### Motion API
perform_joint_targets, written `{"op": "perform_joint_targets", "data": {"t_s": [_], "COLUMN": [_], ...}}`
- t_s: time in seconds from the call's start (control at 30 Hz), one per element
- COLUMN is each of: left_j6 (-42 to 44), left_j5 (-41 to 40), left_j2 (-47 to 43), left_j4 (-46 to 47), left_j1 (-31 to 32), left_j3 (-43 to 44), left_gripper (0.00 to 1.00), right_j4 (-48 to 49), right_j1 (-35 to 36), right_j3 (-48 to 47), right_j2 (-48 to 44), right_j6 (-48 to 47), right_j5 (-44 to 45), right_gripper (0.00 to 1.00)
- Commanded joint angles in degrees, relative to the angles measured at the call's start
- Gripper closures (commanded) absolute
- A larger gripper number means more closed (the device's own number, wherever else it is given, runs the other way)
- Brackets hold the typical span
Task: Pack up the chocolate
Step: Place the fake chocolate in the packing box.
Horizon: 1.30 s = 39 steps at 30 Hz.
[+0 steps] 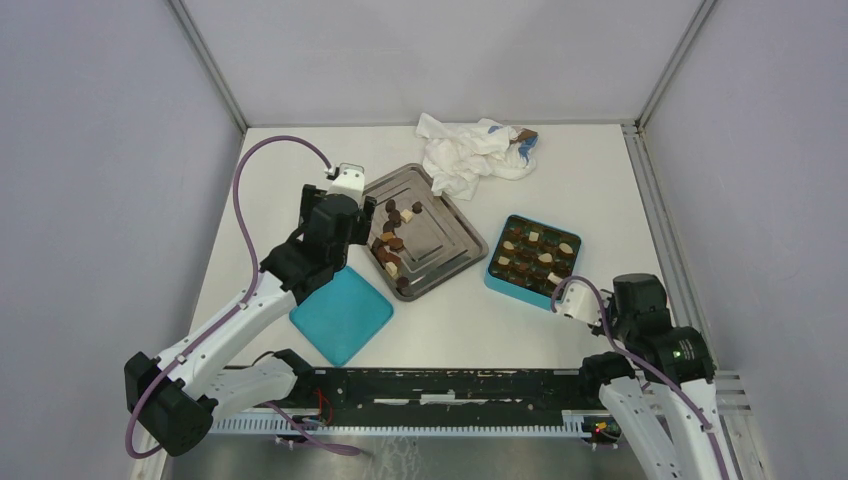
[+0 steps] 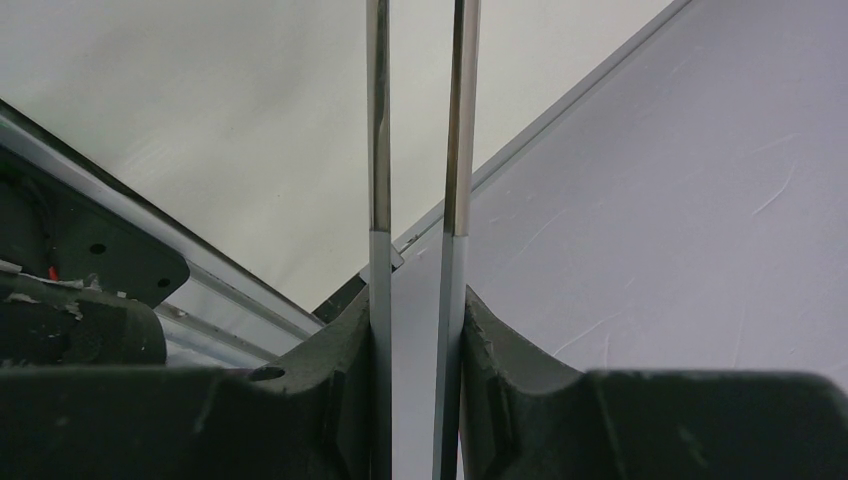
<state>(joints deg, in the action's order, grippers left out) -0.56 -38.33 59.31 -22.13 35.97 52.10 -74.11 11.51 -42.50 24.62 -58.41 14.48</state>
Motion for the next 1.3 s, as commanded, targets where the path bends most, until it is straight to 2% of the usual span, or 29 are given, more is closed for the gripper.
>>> {"op": "perform_joint_targets", "data": {"t_s": [0.0,0.77,0.93,1.27], "left_j6": [0.7,0.7,0.7,0.7], "left_j5": [1.0,1.5,1.5,1.5], "left_j2": [0.2,-0.2,-0.3,-0.2], "left_j4": [2.7,2.7,2.8,2.7], "left_j1": [-0.3,-0.2,-0.3,-0.3], "left_j3": [-0.2,-0.2,-0.2,-0.2], "left_gripper": [0.1,0.1,0.1,0.1], "right_j4": [1.8,1.9,1.9,1.9], "right_j1": [-0.2,-0.2,-0.2,-0.2], "right_j3": [-0.5,4.5,4.7,4.3], "right_j2": [-1.9,-6.6,-6.7,-6.0], "right_j6": [0.2,-0.6,-0.9,-1.8], "right_j5": [1.4,1.5,1.7,1.8], "right_gripper": [0.96,0.93,0.89,0.75]}}
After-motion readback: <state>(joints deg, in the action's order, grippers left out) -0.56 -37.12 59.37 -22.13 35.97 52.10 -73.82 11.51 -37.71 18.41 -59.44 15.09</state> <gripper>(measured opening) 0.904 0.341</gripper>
